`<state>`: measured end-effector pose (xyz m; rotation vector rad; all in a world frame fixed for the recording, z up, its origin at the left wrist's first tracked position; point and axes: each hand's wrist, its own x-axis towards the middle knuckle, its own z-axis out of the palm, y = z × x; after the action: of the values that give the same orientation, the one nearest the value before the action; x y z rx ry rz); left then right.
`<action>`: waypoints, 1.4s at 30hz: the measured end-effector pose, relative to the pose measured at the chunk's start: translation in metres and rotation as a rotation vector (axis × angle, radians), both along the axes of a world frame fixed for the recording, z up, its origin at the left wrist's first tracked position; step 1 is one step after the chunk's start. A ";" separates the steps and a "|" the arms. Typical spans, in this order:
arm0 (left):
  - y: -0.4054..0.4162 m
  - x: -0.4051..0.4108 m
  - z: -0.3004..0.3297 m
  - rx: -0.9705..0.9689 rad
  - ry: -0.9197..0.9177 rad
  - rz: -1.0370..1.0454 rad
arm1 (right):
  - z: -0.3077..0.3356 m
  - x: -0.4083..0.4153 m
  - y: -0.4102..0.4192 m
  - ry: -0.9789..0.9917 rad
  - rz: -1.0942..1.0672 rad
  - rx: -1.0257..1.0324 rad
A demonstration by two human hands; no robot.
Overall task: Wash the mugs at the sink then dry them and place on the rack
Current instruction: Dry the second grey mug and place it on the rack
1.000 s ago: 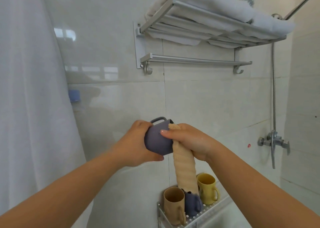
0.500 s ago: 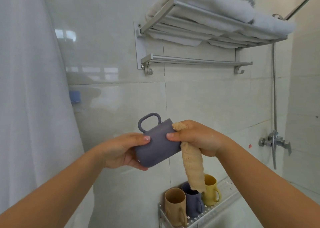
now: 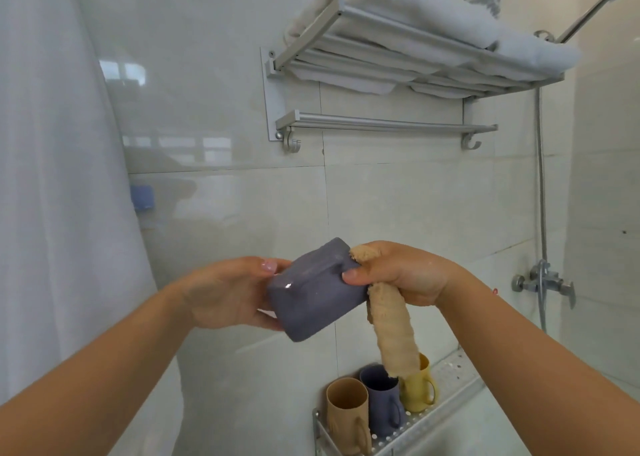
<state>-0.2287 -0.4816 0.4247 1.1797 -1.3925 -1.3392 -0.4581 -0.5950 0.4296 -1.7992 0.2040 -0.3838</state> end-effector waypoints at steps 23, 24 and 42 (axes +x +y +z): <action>-0.006 -0.044 -0.018 -0.706 -1.241 0.328 | -0.018 0.019 0.029 0.357 -0.070 -0.253; -0.005 -0.046 -0.019 -0.685 -1.240 0.303 | -0.018 0.019 0.035 0.459 -0.073 -0.362; -0.025 -0.022 -0.060 -1.188 -1.427 0.496 | -0.045 0.035 0.043 -0.334 -0.013 0.847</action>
<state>-0.2505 -0.5068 0.3645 1.3525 -2.0328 0.9560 -0.4231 -0.5516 0.3849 -0.8871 0.1147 -0.5054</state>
